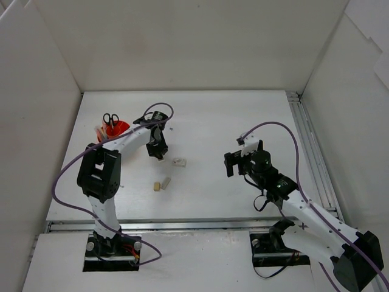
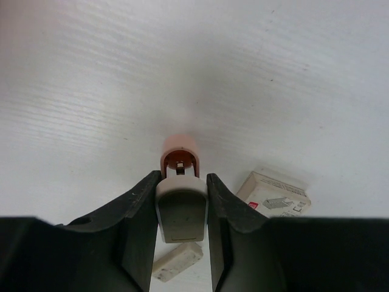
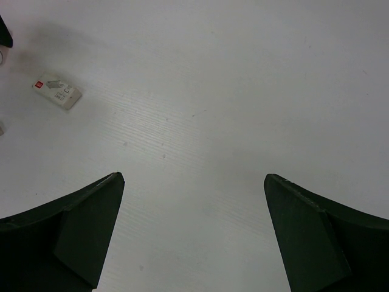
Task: Sort the stationery into containers
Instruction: Pick up the stapler from the center of the board, then place the stapler in the storage box.
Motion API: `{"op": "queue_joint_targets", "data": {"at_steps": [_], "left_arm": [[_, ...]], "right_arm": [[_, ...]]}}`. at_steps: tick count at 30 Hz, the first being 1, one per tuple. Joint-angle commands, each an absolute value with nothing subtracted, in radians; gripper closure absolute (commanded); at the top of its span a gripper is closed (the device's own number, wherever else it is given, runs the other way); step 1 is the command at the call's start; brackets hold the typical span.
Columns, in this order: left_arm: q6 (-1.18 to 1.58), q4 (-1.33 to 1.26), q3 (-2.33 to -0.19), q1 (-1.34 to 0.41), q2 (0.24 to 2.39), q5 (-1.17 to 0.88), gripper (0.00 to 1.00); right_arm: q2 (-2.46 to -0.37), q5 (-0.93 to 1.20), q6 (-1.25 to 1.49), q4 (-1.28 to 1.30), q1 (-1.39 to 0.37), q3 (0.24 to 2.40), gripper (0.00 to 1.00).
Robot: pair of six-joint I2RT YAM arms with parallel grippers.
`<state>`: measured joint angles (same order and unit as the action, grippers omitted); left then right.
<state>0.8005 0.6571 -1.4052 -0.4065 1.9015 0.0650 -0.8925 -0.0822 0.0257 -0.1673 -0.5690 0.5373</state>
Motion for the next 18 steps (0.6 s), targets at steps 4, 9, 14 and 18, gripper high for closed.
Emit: {"op": "queue_joint_targets", "data": {"at_steps": [4,9,14,18], "left_arm": [[0.490,0.597,-1.514,-0.302,1.686,0.101,1.00],[0.351,0.617,-1.604,-0.184,1.692,0.101,1.00],[0.305,0.588,-1.637,-0.149,1.730,0.124,1.00],[0.267,0.543,-1.641,-0.129,1.758,0.129,1.00]], "right_arm": [[-0.870,-0.098,0.015,-0.218,-0.561,0.537,0.02],[-0.874,-0.106,0.009,-0.222,-0.563,0.534,0.02],[-0.887,-0.120,-0.021,-0.218,-0.565,0.540,0.02],[-0.900,-0.130,-0.028,-0.218,-0.561,0.543,0.02]]}}
